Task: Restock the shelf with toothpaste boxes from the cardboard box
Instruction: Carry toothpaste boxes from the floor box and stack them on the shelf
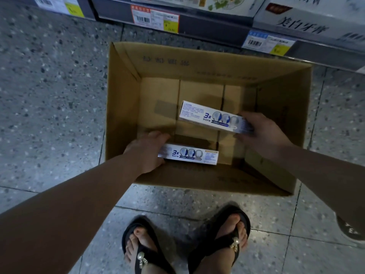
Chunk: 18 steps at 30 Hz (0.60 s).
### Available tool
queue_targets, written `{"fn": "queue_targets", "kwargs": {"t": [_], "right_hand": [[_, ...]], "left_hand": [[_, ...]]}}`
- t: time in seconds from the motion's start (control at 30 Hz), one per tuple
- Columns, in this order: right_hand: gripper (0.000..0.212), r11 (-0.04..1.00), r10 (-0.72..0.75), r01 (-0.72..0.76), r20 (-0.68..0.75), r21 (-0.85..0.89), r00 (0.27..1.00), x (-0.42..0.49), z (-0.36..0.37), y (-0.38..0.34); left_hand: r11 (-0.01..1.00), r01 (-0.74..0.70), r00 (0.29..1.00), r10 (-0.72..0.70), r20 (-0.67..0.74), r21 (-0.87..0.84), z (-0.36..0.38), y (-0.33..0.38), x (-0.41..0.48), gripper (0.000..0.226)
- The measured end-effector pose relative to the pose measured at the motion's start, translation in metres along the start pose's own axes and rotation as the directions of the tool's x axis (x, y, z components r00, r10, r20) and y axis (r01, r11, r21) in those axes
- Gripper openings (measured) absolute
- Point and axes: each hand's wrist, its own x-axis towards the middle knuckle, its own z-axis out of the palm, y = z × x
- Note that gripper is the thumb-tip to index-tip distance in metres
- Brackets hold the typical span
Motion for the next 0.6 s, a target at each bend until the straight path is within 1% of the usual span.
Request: {"fn": "queue_targets", "kwargs": {"t": [0.07, 0.17, 0.2, 0.27, 0.37, 0.43, 0.5, 0.6], "right_hand": [[0.056, 1.0, 0.01, -0.01, -0.004, -0.01, 1.0, 0.0, 0.0, 0.004], [0.055, 1.0, 0.015, -0.015, -0.001, -0.014, 1.0, 0.001, 0.006, 0.007], [0.055, 1.0, 0.012, -0.012, -0.003, -0.008, 1.0, 0.001, 0.008, 0.008], [0.054, 1.0, 0.002, -0.002, -0.009, 0.017, 1.0, -0.001, 0.009, 0.006], [0.052, 0.999, -0.022, 0.023, -0.018, 0.043, 1.0, -0.013, -0.002, -0.005], [0.05, 0.998, -0.039, 0.041, -0.041, 0.045, 0.998, -0.028, -0.019, -0.019], [0.047, 0.997, -0.058, 0.061, -0.071, 0.039, 0.996, -0.047, -0.042, -0.037], [0.042, 0.994, -0.111, 0.112, -0.092, 0.015, 0.99, -0.086, -0.084, -0.072]], "left_hand": [[0.999, -0.026, 1.0, 0.026, -0.004, 0.044, 0.001, 0.001, 0.007, 0.073], [0.983, -0.081, 0.996, 0.083, -0.01, 0.163, 0.004, 0.001, 0.015, 0.068], [0.982, -0.085, 0.996, 0.09, -0.019, 0.17, 0.006, 0.001, 0.016, 0.064], [0.993, -0.078, 0.996, 0.082, -0.047, 0.092, 0.006, 0.001, 0.013, 0.058], [0.99, -0.058, 0.995, 0.048, -0.085, -0.125, -0.002, 0.005, -0.006, 0.055], [0.974, -0.049, 0.992, 0.021, -0.127, -0.223, -0.011, 0.01, -0.03, 0.054], [0.952, -0.053, 0.98, -0.008, -0.2, -0.303, -0.023, 0.016, -0.061, 0.053], [0.897, -0.115, 0.952, -0.023, -0.306, -0.427, -0.049, 0.027, -0.121, 0.044]]}}
